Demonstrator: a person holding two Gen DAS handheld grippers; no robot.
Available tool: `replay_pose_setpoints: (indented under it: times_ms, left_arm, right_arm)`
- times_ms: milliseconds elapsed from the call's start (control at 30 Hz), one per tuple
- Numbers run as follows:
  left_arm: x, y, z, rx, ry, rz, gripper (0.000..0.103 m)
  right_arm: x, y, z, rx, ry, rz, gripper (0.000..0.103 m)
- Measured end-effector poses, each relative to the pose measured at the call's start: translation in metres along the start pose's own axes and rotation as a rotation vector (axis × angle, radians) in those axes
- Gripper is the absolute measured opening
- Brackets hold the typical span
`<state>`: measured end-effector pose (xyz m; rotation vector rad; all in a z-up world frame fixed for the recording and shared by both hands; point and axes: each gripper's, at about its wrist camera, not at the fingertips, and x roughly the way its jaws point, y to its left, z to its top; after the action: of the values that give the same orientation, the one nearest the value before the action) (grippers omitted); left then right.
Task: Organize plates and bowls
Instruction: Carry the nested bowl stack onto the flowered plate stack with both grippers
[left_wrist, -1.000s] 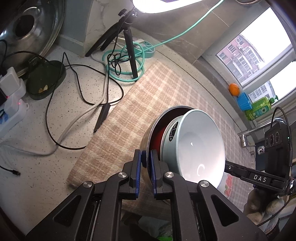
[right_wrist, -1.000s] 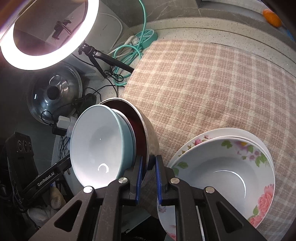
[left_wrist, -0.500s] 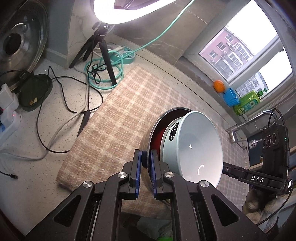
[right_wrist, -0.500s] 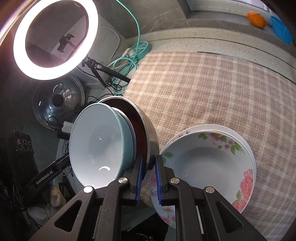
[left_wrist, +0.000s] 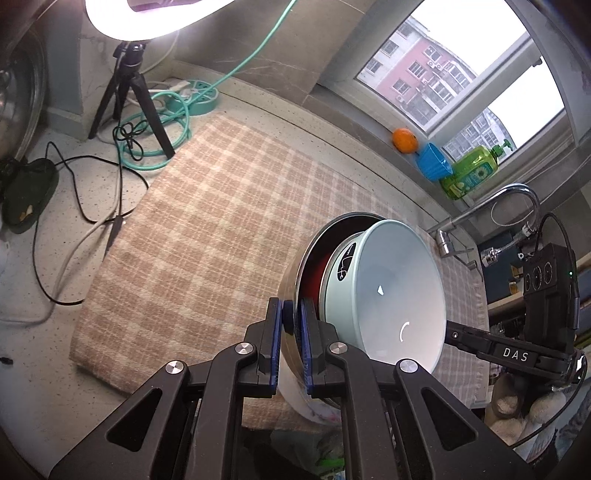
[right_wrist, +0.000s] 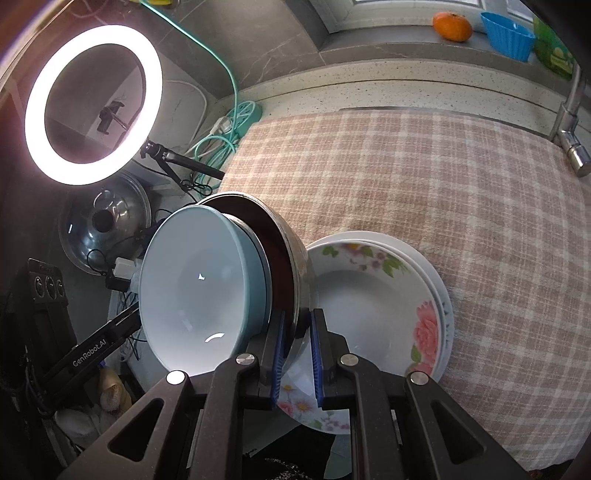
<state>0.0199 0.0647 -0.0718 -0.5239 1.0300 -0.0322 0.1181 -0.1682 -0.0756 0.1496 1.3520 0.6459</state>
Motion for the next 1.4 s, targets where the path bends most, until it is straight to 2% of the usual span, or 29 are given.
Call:
replay_pose_setpoints:
  times_ms: [467, 800, 1400]
  left_arm:
    - [0.025, -0.031, -0.009, 0.059, 0.069, -0.03, 0.008]
    - [0.04, -0.035, -0.015, 0.067, 0.11, -0.024, 0.008]
    - [0.05, -0.034, -0.019, 0.076, 0.131, -0.013, 0.008]
  right_arm:
    - [-0.013, -0.037, -0.015, 0.075, -0.015, -0.037, 0.012]
    - [-0.007, -0.052, -0.026, 0.11, 0.0, -0.052, 0.012]
    - [0.007, -0.056, -0.029, 0.127, 0.024, -0.056, 0.012]
